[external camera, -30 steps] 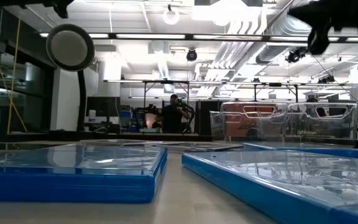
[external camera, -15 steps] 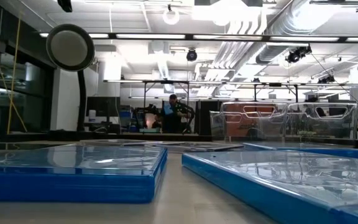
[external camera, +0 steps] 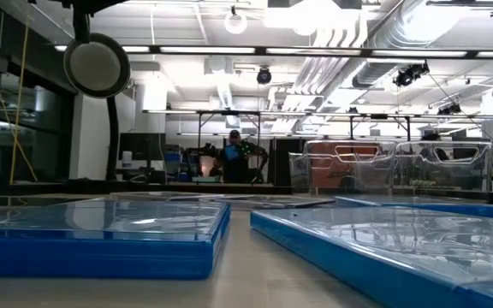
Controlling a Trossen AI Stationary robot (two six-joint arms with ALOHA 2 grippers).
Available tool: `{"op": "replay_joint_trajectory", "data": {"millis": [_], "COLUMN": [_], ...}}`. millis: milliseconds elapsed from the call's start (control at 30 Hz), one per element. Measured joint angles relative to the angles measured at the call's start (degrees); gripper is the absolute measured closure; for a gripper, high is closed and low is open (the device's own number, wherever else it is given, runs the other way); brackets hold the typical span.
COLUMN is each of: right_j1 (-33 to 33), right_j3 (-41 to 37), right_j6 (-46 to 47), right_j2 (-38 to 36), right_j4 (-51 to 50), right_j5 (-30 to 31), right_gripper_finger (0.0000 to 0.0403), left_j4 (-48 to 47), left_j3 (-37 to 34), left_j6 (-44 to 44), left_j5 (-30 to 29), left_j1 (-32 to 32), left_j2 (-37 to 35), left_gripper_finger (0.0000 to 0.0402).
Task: Pick & place jewel cases by type
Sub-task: Put the top black CD case into the right transparent bin
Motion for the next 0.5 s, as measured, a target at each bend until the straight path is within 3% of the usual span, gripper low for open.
{"op": "replay_joint_trajectory", "data": {"millis": [133,267,367,500], "right_j1": [0.00,0.02,0.02,0.01], "right_j3": [2.96,3.85,3.86,3.86], "right_j6": [-3.53,-3.89,-2.32,2.30], "right_j2": [6.03,10.19,12.63,15.78], "right_j4": [-0.30,-0.28,-0.19,-0.06], "right_j5": [-3.36,-6.01,-5.98,-4.19], "right_gripper_finger": [0.0402,0.0402,0.0402,0.0402], "left_j4": [-2.41,-11.23,-21.95,-32.07], "left_j3": [0.02,0.04,0.04,0.02], "left_j6": [14.22,16.89,14.78,1.39], "left_j5": [7.06,7.88,5.45,2.91], "left_j1": [-0.02,0.00,0.00,0.02], "left_j2": [-0.02,1.26,2.66,5.54], "left_gripper_finger": [0.0401,0.0401,0.0401,0.0401]}}
